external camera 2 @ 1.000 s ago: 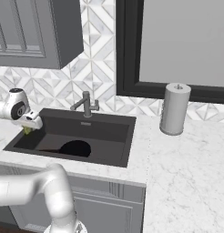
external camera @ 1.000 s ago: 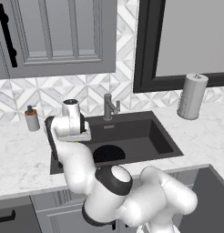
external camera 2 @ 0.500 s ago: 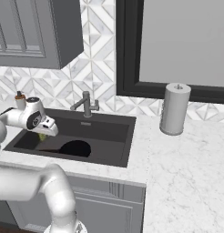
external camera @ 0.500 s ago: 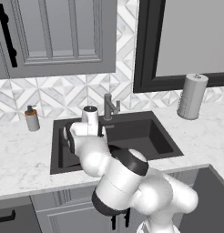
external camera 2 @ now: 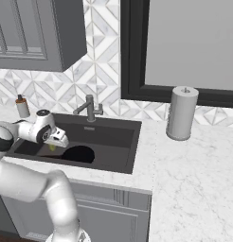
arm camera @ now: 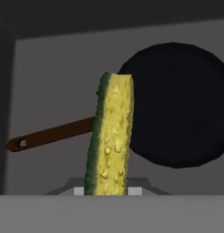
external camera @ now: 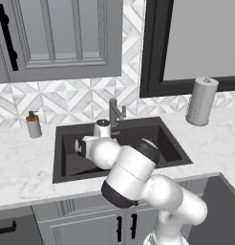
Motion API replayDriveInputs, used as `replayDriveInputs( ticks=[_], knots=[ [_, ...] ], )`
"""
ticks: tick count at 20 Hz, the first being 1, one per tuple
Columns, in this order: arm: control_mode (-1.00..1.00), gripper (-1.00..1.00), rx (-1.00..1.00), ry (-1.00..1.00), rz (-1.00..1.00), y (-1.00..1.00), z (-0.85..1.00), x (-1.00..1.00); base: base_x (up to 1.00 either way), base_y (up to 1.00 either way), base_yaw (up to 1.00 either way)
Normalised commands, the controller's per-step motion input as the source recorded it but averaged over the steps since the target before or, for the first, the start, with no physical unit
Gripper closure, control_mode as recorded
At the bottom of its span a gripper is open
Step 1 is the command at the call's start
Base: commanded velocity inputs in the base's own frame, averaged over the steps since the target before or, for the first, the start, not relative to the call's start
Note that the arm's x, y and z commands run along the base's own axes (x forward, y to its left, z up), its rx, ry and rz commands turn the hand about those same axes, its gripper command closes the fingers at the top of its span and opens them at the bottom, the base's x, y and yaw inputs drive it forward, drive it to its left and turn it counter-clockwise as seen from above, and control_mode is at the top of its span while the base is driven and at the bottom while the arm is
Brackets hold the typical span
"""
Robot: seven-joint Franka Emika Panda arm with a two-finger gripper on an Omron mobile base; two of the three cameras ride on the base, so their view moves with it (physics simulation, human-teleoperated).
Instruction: Pick the pan and sponge and place them into the sink. Then turn on the water.
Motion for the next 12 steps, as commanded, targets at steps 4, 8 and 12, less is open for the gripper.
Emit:
replayDriveInputs(
  ticks=[4,8,12],
  knots=[
    [-1.0,1.0,-0.01,0.0,-0.01,0.0,-0.18,0.43,0.0,0.0,0.0],
    [-1.0,1.0,-0.01,0.0,0.0,0.0,-0.21,0.35,0.0,0.0,0.0],
    [-1.0,1.0,0.0,0.0,0.0,0.0,-0.18,0.3,0.0,0.0,0.0]
  ],
)
